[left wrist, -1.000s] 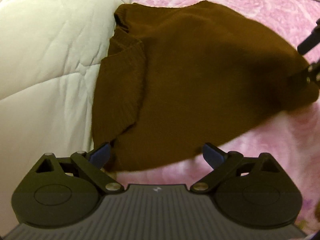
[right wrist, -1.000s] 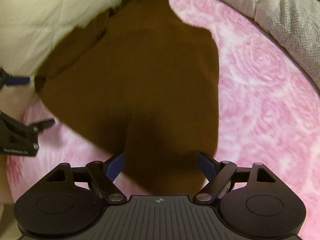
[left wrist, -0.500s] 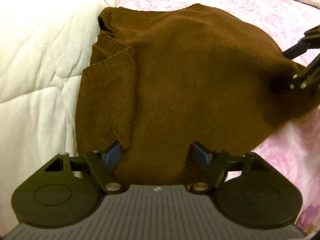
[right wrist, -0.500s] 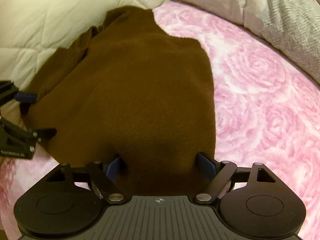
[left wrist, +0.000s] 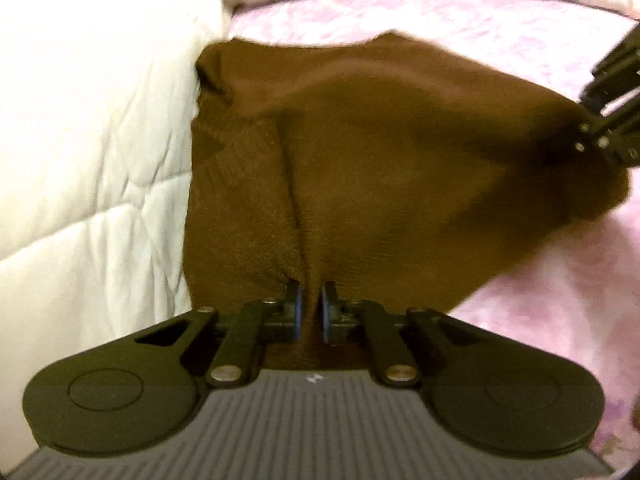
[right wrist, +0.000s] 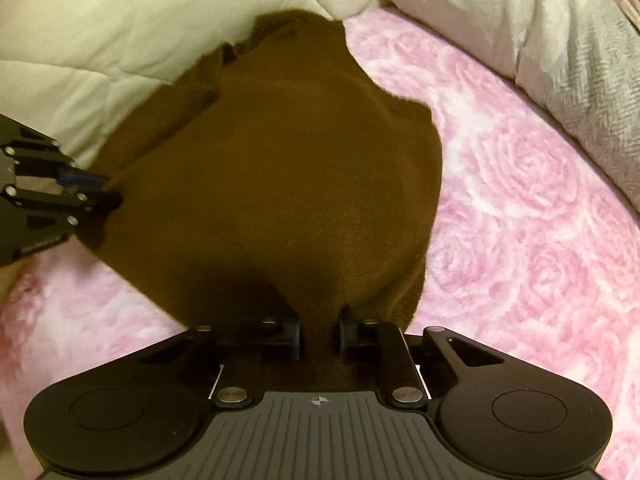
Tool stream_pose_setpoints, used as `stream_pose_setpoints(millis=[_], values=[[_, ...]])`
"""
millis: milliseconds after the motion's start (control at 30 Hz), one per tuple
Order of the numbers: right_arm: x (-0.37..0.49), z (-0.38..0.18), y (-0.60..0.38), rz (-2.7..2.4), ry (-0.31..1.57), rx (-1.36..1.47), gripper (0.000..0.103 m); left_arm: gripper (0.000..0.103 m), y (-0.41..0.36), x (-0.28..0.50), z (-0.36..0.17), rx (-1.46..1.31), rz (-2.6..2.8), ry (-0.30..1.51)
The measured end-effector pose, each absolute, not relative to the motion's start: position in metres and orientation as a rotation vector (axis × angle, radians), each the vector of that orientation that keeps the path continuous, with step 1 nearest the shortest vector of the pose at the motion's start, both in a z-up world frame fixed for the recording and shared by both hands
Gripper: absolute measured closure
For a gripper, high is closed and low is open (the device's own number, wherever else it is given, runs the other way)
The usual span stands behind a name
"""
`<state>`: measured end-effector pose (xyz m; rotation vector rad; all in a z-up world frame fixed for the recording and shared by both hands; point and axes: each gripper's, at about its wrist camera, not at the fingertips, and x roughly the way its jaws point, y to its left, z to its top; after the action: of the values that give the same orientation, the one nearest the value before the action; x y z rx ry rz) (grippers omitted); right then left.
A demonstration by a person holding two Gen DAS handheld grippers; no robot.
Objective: Fold clothes
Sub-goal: 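Lift the cardigan with both grippers and shake it out in the air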
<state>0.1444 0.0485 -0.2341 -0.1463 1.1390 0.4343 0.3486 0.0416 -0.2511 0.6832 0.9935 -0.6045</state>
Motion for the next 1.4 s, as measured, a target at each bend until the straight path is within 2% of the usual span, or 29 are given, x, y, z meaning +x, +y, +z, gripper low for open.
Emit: stream_pose_setpoints(millis=[233, 467, 800, 1000, 1033, 1067, 1100, 1167, 1267, 1400], values=[[0.081, -0.177, -0.002, 0.378, 1.141, -0.128, 0.09, 0.098, 0.017, 0.257, -0.209, 0.658, -0.81, 0.984], [-0.031, -0.14, -0.095, 0.225, 1.193, -0.11, 0.09, 0.098, -0.045, 0.139, -0.185, 0.597, -1.067, 1.04], [-0.224, -0.109, -0.285, -0.048, 1.201, -0.036, 0.09, 0.098, -0.209, -0.052, -0.151, 0.645, -1.394, 0.956], [-0.323, -0.085, -0.421, -0.244, 1.175, 0.019, 0.089, 0.094, -0.327, -0.174, -0.147, 0.611, -1.491, 1.004], [-0.335, -0.083, -0.438, -0.283, 1.183, 0.037, 0.087, 0.093, -0.34, -0.192, -0.146, 0.624, -1.517, 1.02], [-0.346, -0.084, -0.455, -0.326, 1.2, 0.055, 0.07, 0.091, -0.348, -0.204, -0.144, 0.644, -1.54, 1.021], [-0.358, -0.083, -0.47, -0.371, 1.202, 0.071, 0.045, 0.084, -0.355, -0.213, -0.142, 0.667, -1.556, 1.012], [-0.379, -0.079, -0.49, -0.433, 1.177, 0.102, 0.028, 0.072, -0.355, -0.217, -0.146, 0.71, -1.544, 1.006], [-0.392, -0.08, -0.492, -0.418, 1.118, 0.192, 0.028, 0.07, -0.342, -0.204, -0.163, 0.759, -1.471, 1.03], [-0.39, -0.093, -0.446, -0.214, 1.071, 0.338, 0.028, 0.068, -0.314, -0.155, -0.191, 0.832, -1.31, 1.059]])
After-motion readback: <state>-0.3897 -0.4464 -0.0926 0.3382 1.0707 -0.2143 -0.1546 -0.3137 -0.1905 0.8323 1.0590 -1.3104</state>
